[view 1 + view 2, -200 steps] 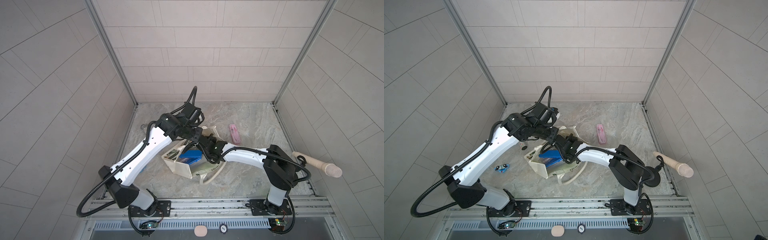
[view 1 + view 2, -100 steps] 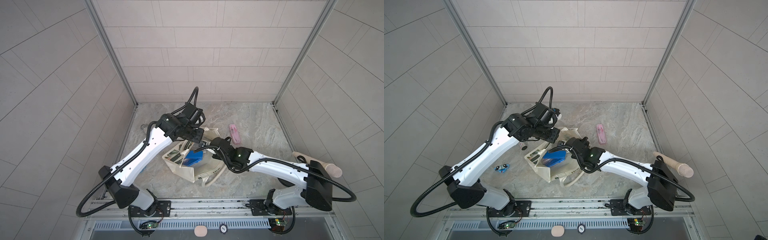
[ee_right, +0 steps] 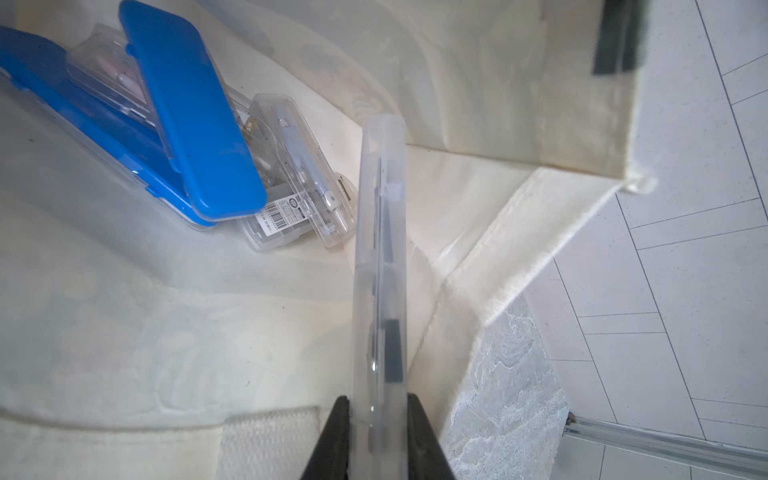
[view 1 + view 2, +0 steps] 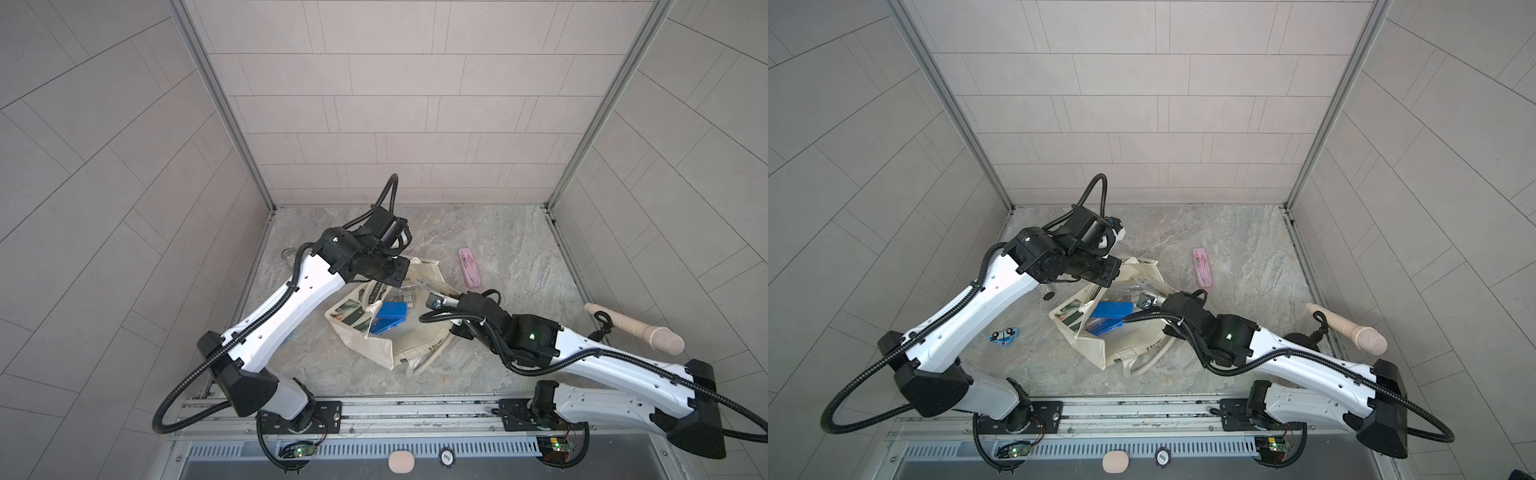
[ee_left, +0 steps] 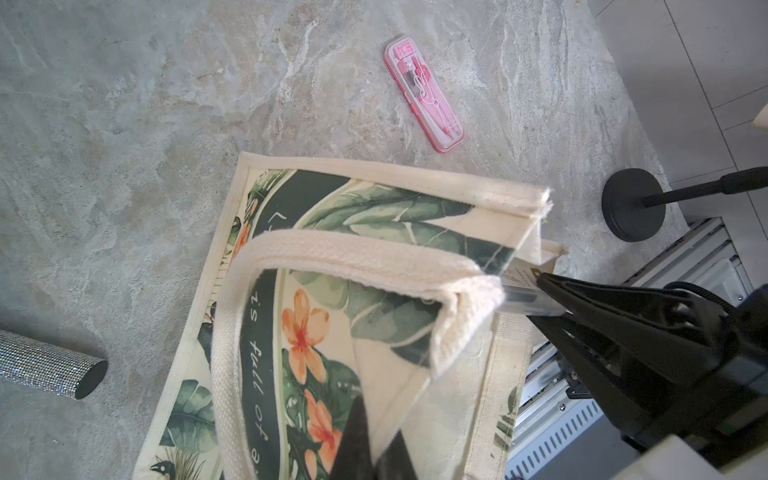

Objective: Take out the compass set from the canvas bag
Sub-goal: Pick up the compass set from the canvas bag, then place the compass set at the center of the board.

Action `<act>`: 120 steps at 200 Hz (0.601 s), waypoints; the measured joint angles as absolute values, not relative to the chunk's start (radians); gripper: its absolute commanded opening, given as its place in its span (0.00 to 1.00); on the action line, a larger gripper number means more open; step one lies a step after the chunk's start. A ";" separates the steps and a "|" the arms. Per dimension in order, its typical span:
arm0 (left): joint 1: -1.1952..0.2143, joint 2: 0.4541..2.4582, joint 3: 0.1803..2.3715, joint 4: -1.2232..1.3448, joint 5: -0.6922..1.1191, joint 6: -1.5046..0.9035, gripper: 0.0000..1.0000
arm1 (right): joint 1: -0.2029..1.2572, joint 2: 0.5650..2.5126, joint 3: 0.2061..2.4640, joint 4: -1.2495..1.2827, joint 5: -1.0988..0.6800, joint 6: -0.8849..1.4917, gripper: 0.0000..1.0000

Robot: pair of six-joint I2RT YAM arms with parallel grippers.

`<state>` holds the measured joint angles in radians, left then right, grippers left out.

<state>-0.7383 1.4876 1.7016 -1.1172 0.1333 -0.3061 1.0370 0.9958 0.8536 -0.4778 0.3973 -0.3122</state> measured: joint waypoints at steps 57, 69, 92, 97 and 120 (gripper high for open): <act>-0.740 1.488 1.699 -1.108 0.134 -0.309 0.00 | 1.043 0.831 0.854 -0.582 0.358 -0.252 0.15; -0.740 1.488 1.699 -1.108 0.135 -0.310 0.00 | 1.043 0.803 0.854 -0.592 0.355 -0.242 0.15; -0.740 1.487 1.697 -1.106 0.136 -0.310 0.00 | 1.043 0.776 0.865 -0.614 0.351 -0.226 0.15; -0.740 1.486 1.695 -1.105 0.136 -0.310 0.00 | 1.043 0.775 0.870 -0.619 0.351 -0.223 0.15; -0.740 1.478 1.679 -1.093 0.136 -0.313 0.00 | 1.043 0.773 0.892 -0.633 0.352 -0.212 0.14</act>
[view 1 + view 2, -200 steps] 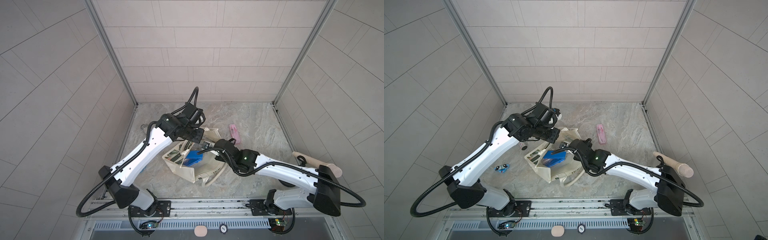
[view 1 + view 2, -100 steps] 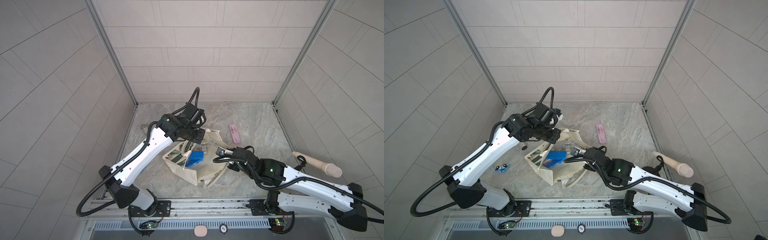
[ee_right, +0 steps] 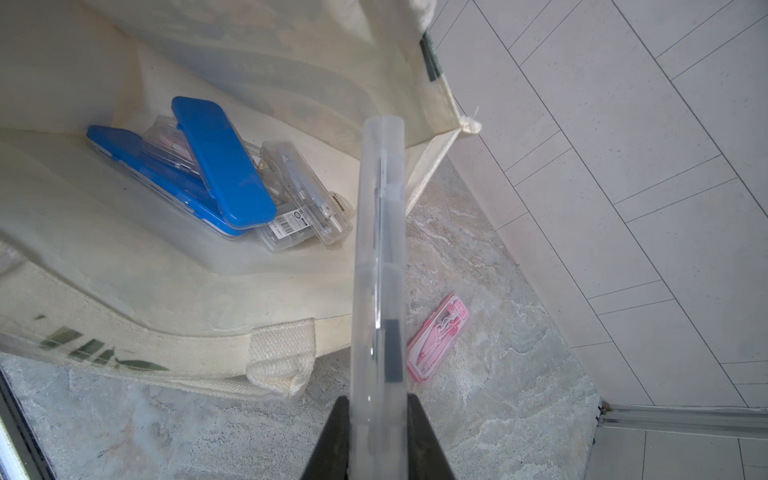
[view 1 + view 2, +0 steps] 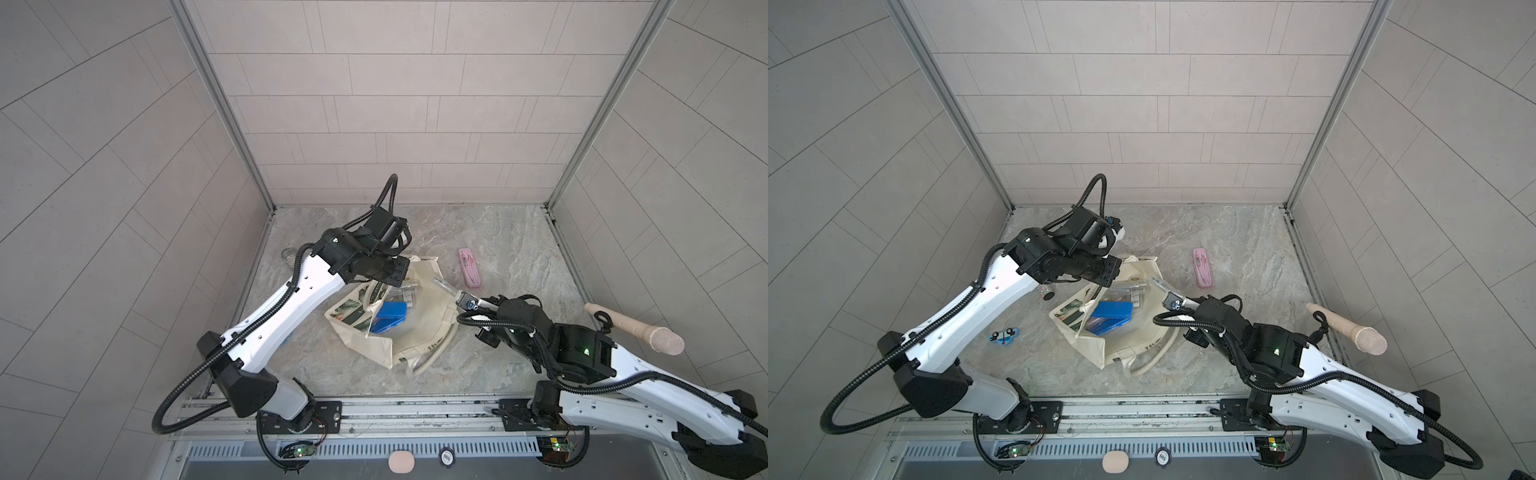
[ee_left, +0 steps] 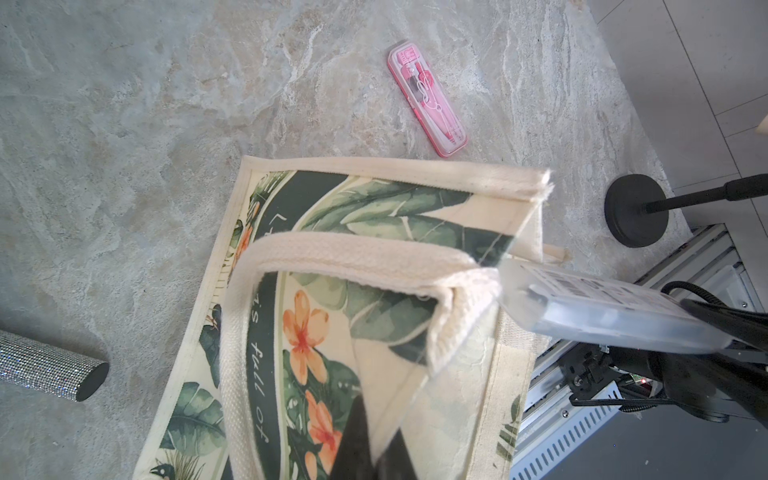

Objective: Take out the compass set from the canvas bag
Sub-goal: Place the compass set at the center of the board.

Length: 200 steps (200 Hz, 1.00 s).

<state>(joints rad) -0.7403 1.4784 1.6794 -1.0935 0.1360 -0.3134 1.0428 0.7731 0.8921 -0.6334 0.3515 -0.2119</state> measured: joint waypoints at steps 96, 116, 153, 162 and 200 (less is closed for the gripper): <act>-0.740 1.467 1.667 -1.085 0.138 -0.316 0.00 | 1.042 0.670 0.929 -0.636 0.438 -0.193 0.16; -0.740 1.467 1.667 -1.085 0.139 -0.316 0.00 | 1.042 0.648 0.929 -0.638 0.470 -0.193 0.16; -0.740 1.467 1.667 -1.085 0.139 -0.316 0.00 | 1.036 0.611 0.927 -0.640 0.521 -0.181 0.16; -0.740 1.467 1.667 -1.085 0.139 -0.315 0.00 | 1.031 0.605 0.922 -0.641 0.532 -0.175 0.16; -0.740 1.467 1.667 -1.085 0.142 -0.313 0.00 | 0.982 0.596 0.895 -0.641 0.559 -0.142 0.16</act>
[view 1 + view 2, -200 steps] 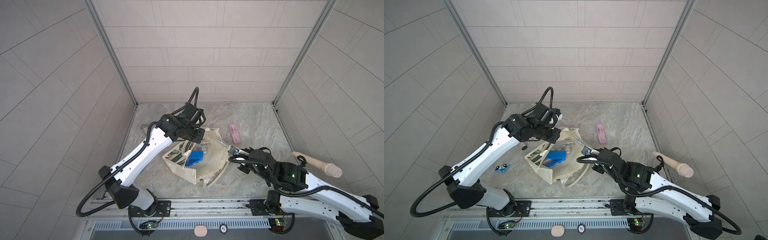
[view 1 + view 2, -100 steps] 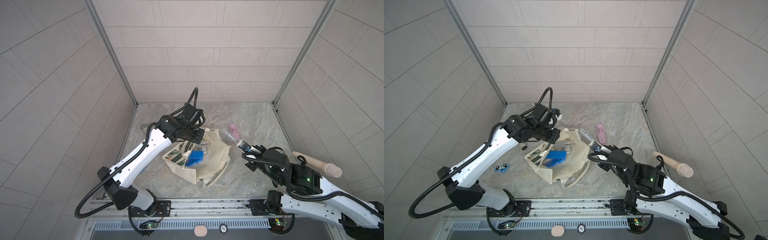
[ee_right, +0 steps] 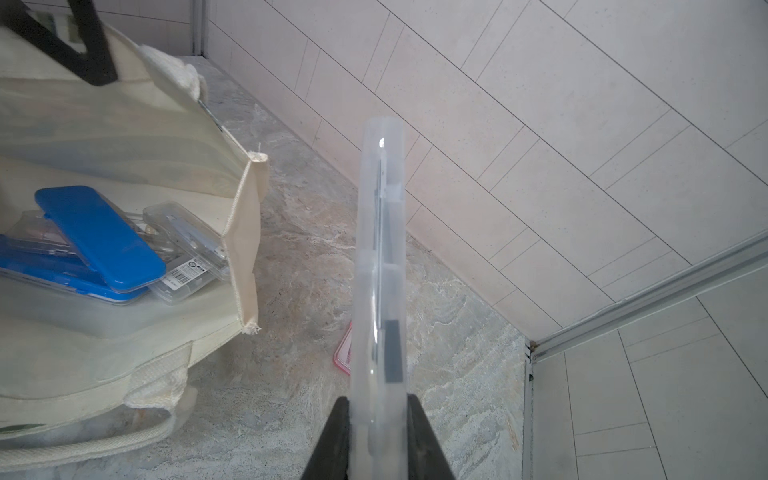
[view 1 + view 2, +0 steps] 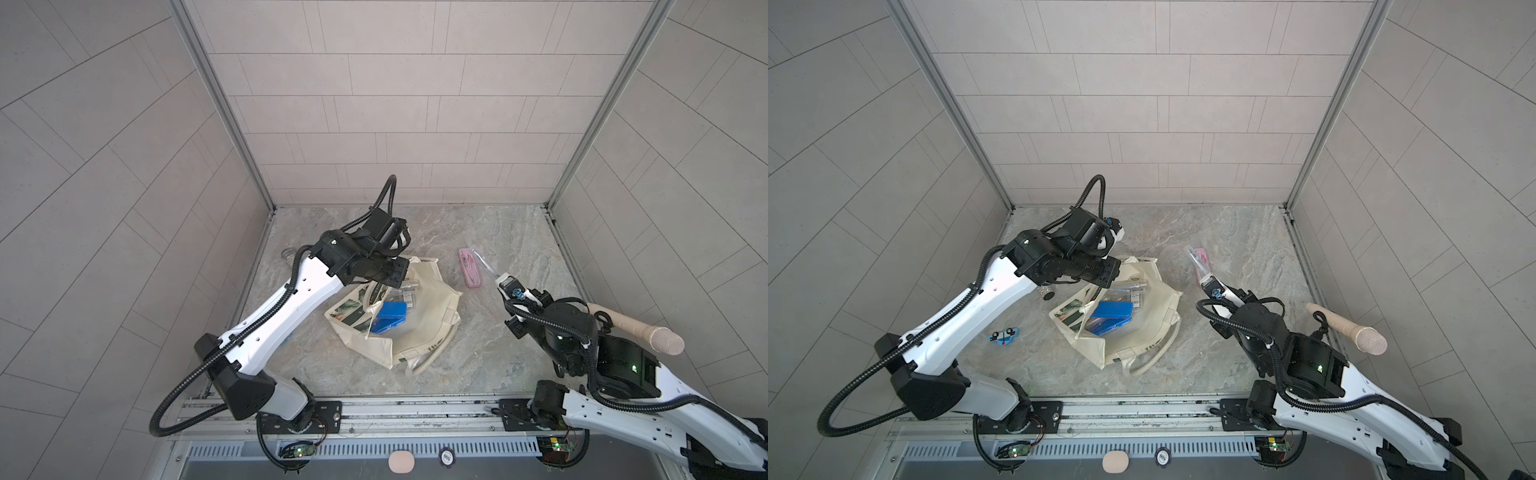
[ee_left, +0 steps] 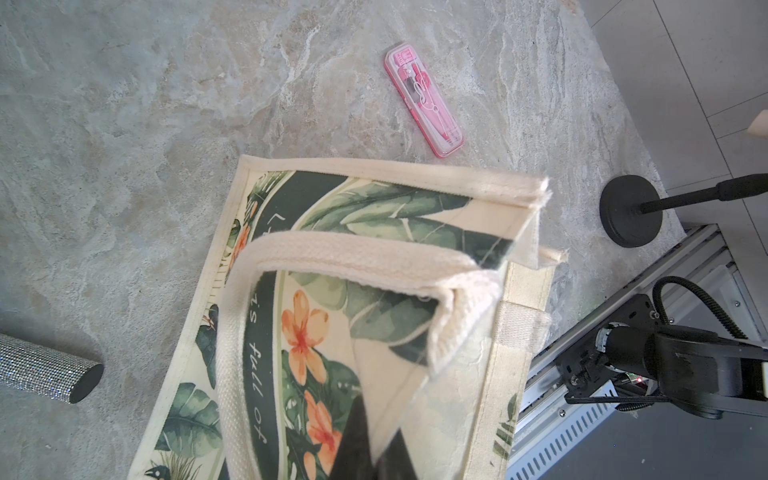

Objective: Take out the compass set from the canvas bag
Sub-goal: Place the compass set at the center of the board.

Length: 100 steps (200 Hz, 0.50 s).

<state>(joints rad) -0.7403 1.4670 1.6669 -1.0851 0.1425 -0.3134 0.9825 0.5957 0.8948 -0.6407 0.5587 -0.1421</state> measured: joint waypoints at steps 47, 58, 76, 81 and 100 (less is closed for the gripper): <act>-0.740 1.470 1.667 -1.085 0.147 -0.313 0.00 | 0.850 0.596 0.843 -0.640 0.500 -0.098 0.16; -0.740 1.470 1.667 -1.085 0.147 -0.313 0.00 | 0.810 0.596 0.832 -0.640 0.476 -0.087 0.17; -0.740 1.470 1.668 -1.085 0.149 -0.313 0.00 | 0.735 0.596 0.808 -0.635 0.422 -0.064 0.17; -0.740 1.470 1.668 -1.085 0.149 -0.313 0.00 | 0.710 0.596 0.800 -0.634 0.403 -0.057 0.17; -0.740 1.475 1.673 -1.088 0.149 -0.313 0.00 | 0.614 0.602 0.776 -0.633 0.333 -0.023 0.17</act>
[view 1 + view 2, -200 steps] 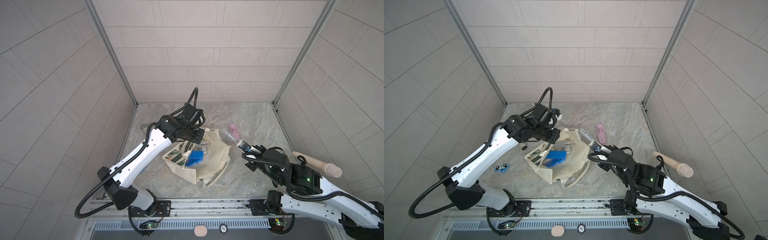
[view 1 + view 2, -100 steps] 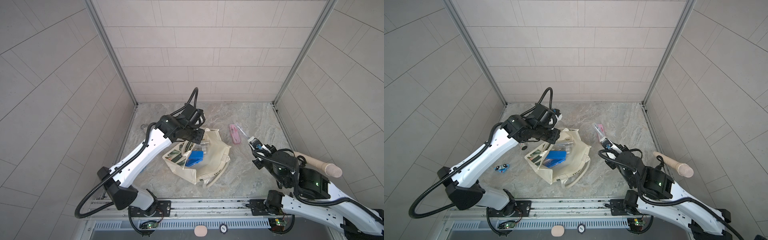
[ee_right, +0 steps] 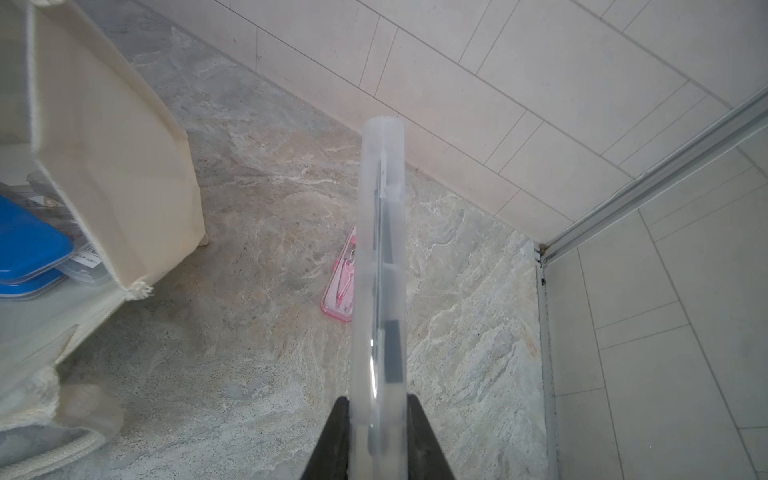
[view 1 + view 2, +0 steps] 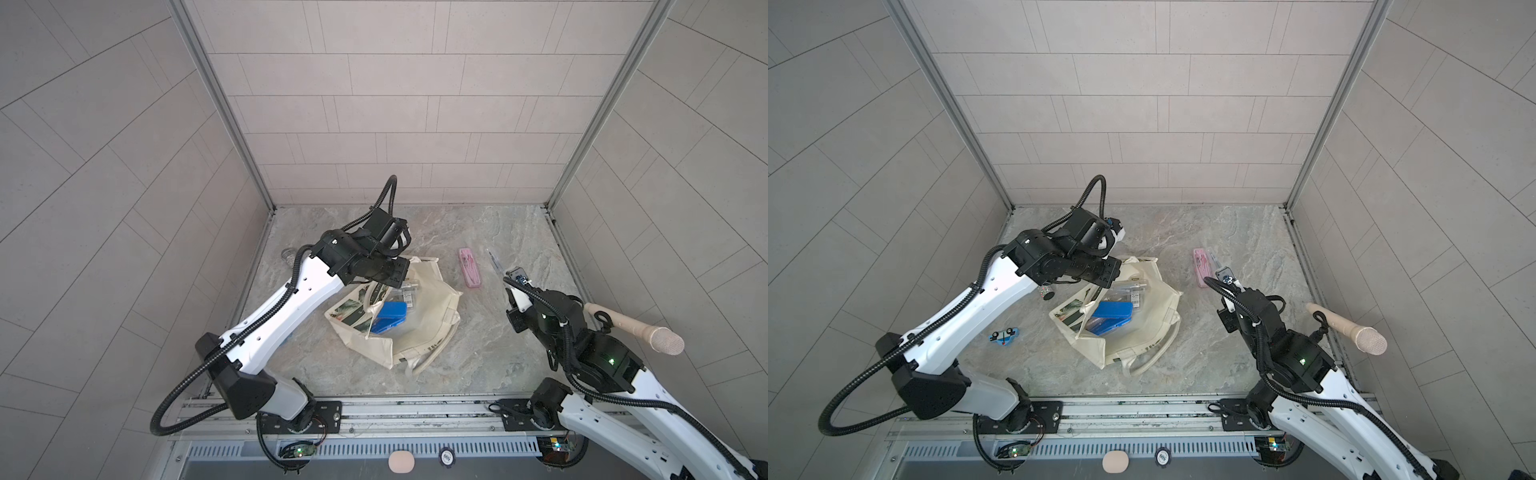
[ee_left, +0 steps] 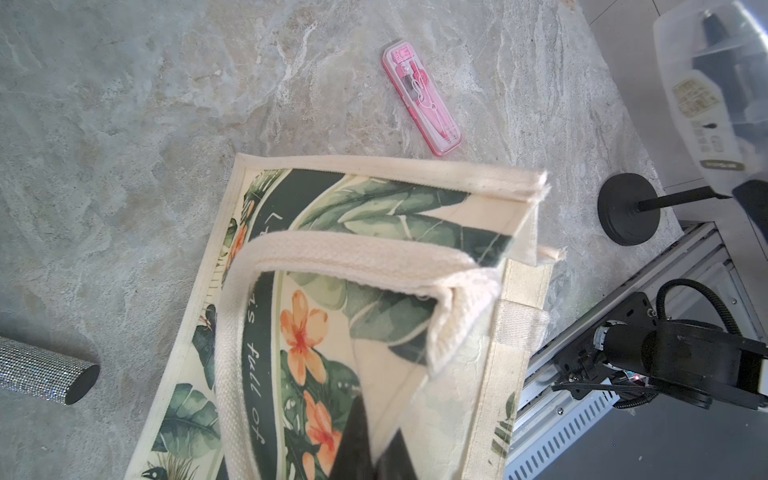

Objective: Take out the compass set from the canvas bag
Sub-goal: Place the compass set at the center of the board.

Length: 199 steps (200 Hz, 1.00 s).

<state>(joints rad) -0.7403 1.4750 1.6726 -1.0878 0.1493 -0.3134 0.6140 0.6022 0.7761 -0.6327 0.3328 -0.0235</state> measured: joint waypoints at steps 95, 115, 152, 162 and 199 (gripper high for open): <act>-0.740 1.478 1.677 -1.089 0.149 -0.314 0.00 | 0.281 0.744 0.701 -0.566 0.102 0.173 0.16; -0.740 1.478 1.677 -1.089 0.150 -0.314 0.00 | 0.252 0.834 0.701 -0.521 0.088 0.202 0.16; -0.740 1.478 1.677 -1.089 0.149 -0.314 0.00 | 0.188 0.986 0.706 -0.418 0.020 0.241 0.17; -0.740 1.478 1.677 -1.089 0.150 -0.315 0.00 | 0.162 1.033 0.719 -0.395 -0.007 0.253 0.17; -0.740 1.478 1.675 -1.085 0.150 -0.315 0.00 | 0.086 1.214 0.803 -0.336 -0.102 0.265 0.13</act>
